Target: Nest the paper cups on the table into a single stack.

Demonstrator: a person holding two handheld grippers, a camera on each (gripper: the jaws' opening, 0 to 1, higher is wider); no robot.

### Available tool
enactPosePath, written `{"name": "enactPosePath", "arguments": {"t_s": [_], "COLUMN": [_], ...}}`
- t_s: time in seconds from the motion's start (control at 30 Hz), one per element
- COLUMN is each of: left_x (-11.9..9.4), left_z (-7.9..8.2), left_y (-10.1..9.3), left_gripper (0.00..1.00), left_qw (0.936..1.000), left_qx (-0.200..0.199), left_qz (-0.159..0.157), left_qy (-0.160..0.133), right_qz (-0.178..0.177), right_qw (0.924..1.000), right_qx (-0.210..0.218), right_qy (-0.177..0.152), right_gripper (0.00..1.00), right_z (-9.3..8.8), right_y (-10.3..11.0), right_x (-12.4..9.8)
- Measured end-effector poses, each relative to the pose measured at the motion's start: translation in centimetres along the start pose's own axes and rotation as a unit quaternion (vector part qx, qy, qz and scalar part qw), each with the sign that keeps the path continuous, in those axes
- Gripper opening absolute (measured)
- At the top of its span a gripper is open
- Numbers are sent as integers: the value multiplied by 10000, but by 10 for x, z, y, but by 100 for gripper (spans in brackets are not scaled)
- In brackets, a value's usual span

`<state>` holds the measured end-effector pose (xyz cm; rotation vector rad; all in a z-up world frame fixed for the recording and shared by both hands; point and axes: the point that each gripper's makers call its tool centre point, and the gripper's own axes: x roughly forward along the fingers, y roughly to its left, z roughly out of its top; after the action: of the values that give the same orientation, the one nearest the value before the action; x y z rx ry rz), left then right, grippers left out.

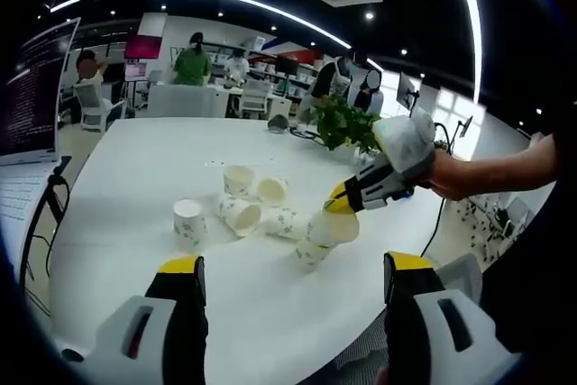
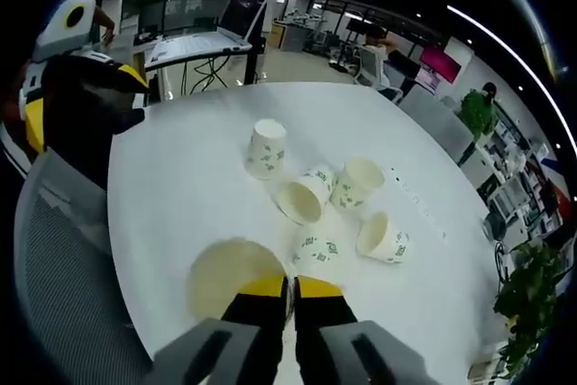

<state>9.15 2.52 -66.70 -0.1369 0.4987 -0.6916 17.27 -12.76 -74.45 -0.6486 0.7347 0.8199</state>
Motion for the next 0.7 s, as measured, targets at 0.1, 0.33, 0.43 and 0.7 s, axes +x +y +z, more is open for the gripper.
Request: {"name": "enactPosePath", "arguments": {"t_s": [0.1, 0.33, 0.43, 0.7], "left_x": [-1, -2, -4, -5], "left_z": [-1, -2, -3, -5], "left_y": [2, 3, 3, 6], "left_gripper": [80, 80, 80, 79], "left_qw": [10000, 10000, 10000, 9999], "left_qx": [-13, -31, -42, -73], "left_qz": [13, 44, 59, 87], "left_qy": [-3, 2, 13, 12], "right_qz": [13, 71, 77, 96], "right_qw": [10000, 10000, 9999, 9997], "right_qx": [-5, -7, -12, -7], "right_qy": [12, 65, 102, 208], "right_gripper": [0, 0, 0, 2], "right_z": [1, 2, 1, -4], "right_y": [1, 5, 5, 6], "right_x": [1, 6, 7, 16]}}
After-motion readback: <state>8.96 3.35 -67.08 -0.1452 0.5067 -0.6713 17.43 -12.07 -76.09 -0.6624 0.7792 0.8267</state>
